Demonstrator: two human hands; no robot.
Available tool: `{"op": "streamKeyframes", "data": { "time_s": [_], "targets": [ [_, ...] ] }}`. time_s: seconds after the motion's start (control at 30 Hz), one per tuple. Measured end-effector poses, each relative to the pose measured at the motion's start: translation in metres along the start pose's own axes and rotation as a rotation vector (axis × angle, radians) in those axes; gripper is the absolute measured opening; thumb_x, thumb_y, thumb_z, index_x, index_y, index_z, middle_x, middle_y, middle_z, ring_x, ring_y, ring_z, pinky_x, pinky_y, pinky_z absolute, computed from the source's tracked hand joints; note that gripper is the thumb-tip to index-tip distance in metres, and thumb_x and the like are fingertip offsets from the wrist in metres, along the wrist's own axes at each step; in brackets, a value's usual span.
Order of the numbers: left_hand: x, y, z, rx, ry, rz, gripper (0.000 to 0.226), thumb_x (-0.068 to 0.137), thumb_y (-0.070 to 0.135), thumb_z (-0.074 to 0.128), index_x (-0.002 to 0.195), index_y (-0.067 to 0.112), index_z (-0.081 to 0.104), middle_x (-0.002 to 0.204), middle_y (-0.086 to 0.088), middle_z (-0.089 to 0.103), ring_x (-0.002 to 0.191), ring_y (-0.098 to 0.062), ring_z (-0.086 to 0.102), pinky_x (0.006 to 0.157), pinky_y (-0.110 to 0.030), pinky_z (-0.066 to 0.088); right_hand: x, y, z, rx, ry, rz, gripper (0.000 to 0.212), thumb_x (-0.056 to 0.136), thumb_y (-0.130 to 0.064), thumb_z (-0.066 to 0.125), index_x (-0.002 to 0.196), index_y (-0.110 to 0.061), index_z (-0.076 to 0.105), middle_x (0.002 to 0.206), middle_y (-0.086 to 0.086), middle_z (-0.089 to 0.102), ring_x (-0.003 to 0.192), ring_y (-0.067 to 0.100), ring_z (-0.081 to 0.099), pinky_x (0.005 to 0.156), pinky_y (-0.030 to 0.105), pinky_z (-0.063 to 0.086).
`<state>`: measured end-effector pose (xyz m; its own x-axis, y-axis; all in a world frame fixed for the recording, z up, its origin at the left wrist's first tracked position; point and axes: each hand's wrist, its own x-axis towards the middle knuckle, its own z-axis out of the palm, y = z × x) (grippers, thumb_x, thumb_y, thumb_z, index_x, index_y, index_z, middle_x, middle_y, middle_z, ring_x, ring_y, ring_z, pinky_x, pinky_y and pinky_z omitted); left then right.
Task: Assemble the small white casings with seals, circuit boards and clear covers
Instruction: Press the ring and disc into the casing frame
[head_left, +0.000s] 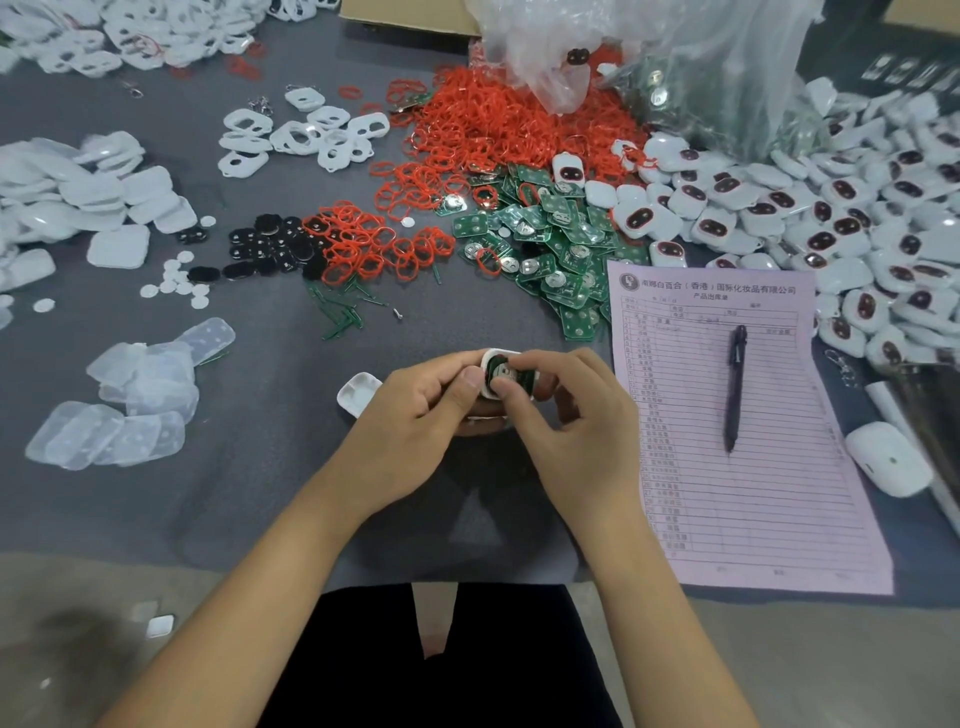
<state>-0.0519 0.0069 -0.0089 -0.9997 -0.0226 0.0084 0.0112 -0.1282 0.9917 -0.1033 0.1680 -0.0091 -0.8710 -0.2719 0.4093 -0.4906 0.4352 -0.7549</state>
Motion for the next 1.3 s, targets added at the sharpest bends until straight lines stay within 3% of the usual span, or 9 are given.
{"op": "streamKeyframes", "data": {
  "time_s": [0.43, 0.73, 0.97, 1.1, 1.17, 1.3],
  "targets": [
    [-0.0018, 0.0020, 0.0052, 0.016, 0.094, -0.062, 0.033, 0.109, 0.001, 0.043, 0.125, 0.013, 0.069, 0.115, -0.009, 0.077, 0.108, -0.020, 0.074, 0.086, -0.025, 0.059, -0.0014, -0.0038, 0.0014, -0.115, -0.031, -0.037, 0.013, 0.093, -0.029, 0.075, 0.105, -0.026, 0.074, 0.083, -0.021, 0.049, 0.074, -0.005, 0.050, 0.063, 0.018, 0.040],
    [0.0042, 0.0026, 0.0074, -0.085, 0.250, -0.122, 0.022, 0.103, 0.001, 0.057, 0.122, -0.001, 0.069, 0.107, -0.016, 0.078, 0.094, -0.028, 0.078, 0.081, -0.027, 0.063, -0.0016, 0.0017, 0.0008, 0.008, 0.126, 0.008, 0.019, 0.099, -0.017, 0.061, 0.116, -0.016, 0.070, 0.089, -0.004, 0.060, 0.075, 0.008, 0.056, 0.066, 0.012, 0.040],
    [0.0032, 0.0018, 0.0043, -0.101, 0.199, -0.114, 0.023, 0.104, 0.003, 0.056, 0.123, 0.003, 0.069, 0.107, -0.012, 0.079, 0.096, -0.025, 0.078, 0.080, -0.024, 0.061, 0.0001, 0.0043, 0.0032, 0.014, 0.059, 0.024, 0.023, 0.100, -0.016, 0.062, 0.122, -0.015, 0.067, 0.099, -0.003, 0.060, 0.071, 0.016, 0.054, 0.063, 0.020, 0.043],
    [0.0008, 0.0017, 0.0041, -0.068, 0.141, -0.082, 0.024, 0.105, 0.003, 0.055, 0.122, 0.009, 0.071, 0.109, -0.005, 0.079, 0.097, -0.016, 0.076, 0.082, -0.023, 0.060, -0.0004, 0.0006, 0.0032, -0.033, -0.015, -0.005, 0.029, 0.098, -0.031, 0.059, 0.124, -0.020, 0.067, 0.105, -0.010, 0.060, 0.073, 0.011, 0.055, 0.065, 0.020, 0.044],
    [-0.0003, 0.0028, 0.0039, -0.067, 0.125, -0.072, 0.026, 0.106, 0.002, 0.053, 0.120, 0.013, 0.071, 0.109, -0.003, 0.079, 0.099, -0.015, 0.076, 0.083, -0.023, 0.060, -0.0004, -0.0011, 0.0026, -0.036, -0.020, -0.016, 0.026, 0.096, -0.029, 0.064, 0.121, -0.022, 0.068, 0.106, -0.010, 0.059, 0.074, 0.009, 0.055, 0.064, 0.023, 0.046],
    [-0.0007, 0.0026, 0.0047, -0.058, 0.113, -0.053, 0.030, 0.106, -0.002, 0.050, 0.120, 0.014, 0.070, 0.111, -0.007, 0.079, 0.105, -0.017, 0.074, 0.086, -0.025, 0.060, -0.0012, -0.0022, 0.0015, -0.018, 0.004, -0.084, 0.014, 0.093, -0.019, 0.076, 0.107, -0.019, 0.076, 0.109, -0.001, 0.059, 0.093, 0.004, 0.059, 0.069, 0.024, 0.048]
  ]
}}
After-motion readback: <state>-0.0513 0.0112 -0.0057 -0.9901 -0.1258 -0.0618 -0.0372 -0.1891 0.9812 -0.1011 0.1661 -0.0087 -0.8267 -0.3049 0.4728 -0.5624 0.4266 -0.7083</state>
